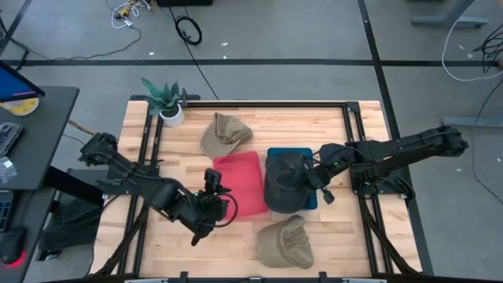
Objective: Pick & Place hat
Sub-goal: Put the black cap into the blue bin
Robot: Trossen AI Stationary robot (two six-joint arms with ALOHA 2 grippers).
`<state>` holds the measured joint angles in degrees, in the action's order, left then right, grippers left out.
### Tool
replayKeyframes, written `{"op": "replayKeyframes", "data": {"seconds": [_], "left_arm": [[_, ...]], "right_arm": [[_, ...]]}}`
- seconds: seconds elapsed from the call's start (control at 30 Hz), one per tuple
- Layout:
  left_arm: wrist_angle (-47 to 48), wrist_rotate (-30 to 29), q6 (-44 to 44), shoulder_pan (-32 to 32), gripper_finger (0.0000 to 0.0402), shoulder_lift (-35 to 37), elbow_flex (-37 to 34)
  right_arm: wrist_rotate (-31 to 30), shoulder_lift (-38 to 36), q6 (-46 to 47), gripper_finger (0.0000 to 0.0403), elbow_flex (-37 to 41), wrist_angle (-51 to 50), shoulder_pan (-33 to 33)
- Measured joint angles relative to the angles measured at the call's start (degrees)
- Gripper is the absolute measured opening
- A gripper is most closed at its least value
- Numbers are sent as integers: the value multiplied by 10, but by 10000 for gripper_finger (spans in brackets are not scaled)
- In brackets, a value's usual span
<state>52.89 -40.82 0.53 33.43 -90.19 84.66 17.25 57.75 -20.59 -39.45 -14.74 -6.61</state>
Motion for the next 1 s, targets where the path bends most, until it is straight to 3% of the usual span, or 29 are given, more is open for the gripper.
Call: {"op": "replayKeyframes", "data": {"seconds": [0.23,0.4,0.6,1.0], "left_arm": [[-36,17,-35,-16,177,1,-27],[-103,83,-82,-43,177,28,-58],[-159,183,-117,-73,177,74,-110],[-225,243,-138,-108,177,158,-188]], "right_arm": [[2,-33,-14,3,31,-30,1],[-2,-33,-75,3,56,-21,5],[-6,-33,-75,3,84,-14,37],[44,-32,-69,3,132,2,89]]}}
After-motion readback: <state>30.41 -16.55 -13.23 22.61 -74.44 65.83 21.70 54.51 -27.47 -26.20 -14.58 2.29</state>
